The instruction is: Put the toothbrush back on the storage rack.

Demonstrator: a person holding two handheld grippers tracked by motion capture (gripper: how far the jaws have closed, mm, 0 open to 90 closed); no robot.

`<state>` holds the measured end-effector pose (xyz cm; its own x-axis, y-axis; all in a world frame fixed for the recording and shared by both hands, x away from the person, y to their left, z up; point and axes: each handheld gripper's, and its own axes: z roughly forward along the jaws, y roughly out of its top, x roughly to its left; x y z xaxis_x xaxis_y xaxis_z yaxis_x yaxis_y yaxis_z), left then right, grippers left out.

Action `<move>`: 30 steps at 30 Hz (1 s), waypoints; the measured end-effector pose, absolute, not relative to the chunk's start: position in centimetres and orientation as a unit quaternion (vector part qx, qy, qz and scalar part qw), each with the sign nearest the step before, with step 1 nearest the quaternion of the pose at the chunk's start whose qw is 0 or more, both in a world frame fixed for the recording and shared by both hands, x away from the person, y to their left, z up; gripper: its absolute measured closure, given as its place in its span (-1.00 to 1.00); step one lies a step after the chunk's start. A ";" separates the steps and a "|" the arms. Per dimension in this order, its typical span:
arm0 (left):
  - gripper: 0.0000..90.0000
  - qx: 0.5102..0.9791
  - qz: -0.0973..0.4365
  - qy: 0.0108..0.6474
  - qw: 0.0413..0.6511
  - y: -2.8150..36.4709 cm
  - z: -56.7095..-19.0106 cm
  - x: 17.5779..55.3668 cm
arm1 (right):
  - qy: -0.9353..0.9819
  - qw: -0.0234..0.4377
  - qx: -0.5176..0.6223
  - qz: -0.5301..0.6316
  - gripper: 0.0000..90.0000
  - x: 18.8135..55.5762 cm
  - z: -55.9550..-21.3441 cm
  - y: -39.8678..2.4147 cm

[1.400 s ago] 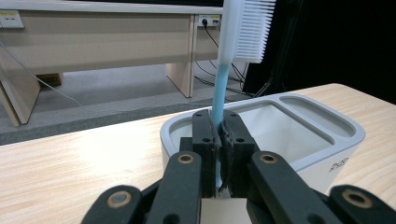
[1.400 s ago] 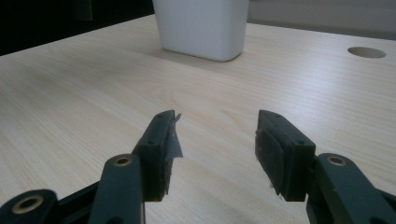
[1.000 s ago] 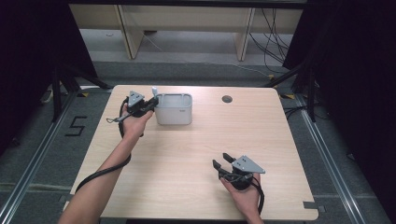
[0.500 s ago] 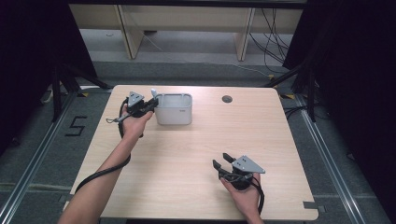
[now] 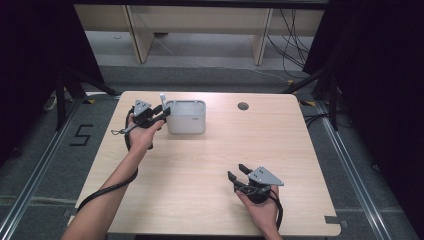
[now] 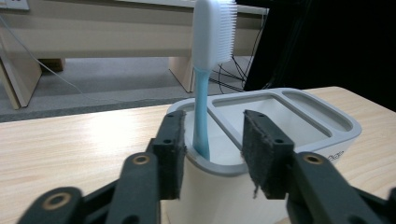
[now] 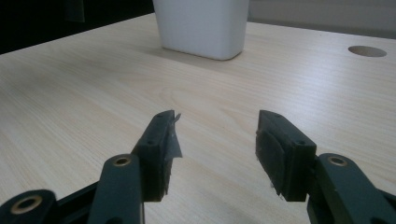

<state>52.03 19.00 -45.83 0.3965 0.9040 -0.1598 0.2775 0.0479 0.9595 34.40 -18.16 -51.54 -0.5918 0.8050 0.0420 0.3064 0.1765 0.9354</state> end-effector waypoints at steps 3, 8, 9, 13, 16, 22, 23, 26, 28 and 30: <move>0.17 0.626 0.284 0.475 0.549 19.2 -46.0 51.8 | 0.727 0.241 0.382 0.517 0.07 34.4 -51.6 -18.2; 0.08 0.620 0.285 0.481 0.550 19.7 -46.1 51.0 | 0.728 0.242 0.382 0.515 0.07 34.4 -51.5 -18.2; 0.07 0.619 0.283 0.482 0.552 19.7 -46.1 50.9 | 0.728 0.243 0.382 0.515 0.07 34.4 -51.5 -18.2; 0.04 0.620 0.279 0.480 0.554 20.0 -46.2 50.2 | 0.728 0.242 0.383 0.515 0.07 34.4 -51.5 -18.2; 0.03 0.622 0.275 0.477 0.557 20.0 -46.2 49.6 | 0.728 0.242 0.382 0.515 0.07 34.4 -51.5 -18.2; 0.00 0.624 0.273 0.467 0.564 20.0 -45.7 48.3 | 0.728 0.230 0.389 0.516 0.07 34.3 -51.5 -18.1; -0.01 0.625 0.272 0.466 0.564 20.0 -45.7 48.1 | 0.728 0.242 0.383 0.515 0.07 34.4 -51.5 -18.2; -0.09 0.624 0.269 0.470 0.564 19.9 -45.4 47.2 | 0.728 0.242 0.383 0.515 0.07 34.4 -51.5 -18.2; -0.15 0.623 0.270 0.470 0.563 19.8 -45.3 46.5 | 0.728 0.230 0.389 0.516 0.07 34.3 -51.5 -18.1; -0.15 0.624 0.271 0.469 0.564 19.8 -45.3 46.3 | 0.726 0.228 0.391 0.518 0.07 34.3 -51.5 -18.0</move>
<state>46.26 19.78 -45.25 0.4142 0.8900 -0.1907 0.2790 0.0753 0.9573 34.35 -18.03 -51.54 -0.5903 0.8037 0.0747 0.3320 0.1574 0.9300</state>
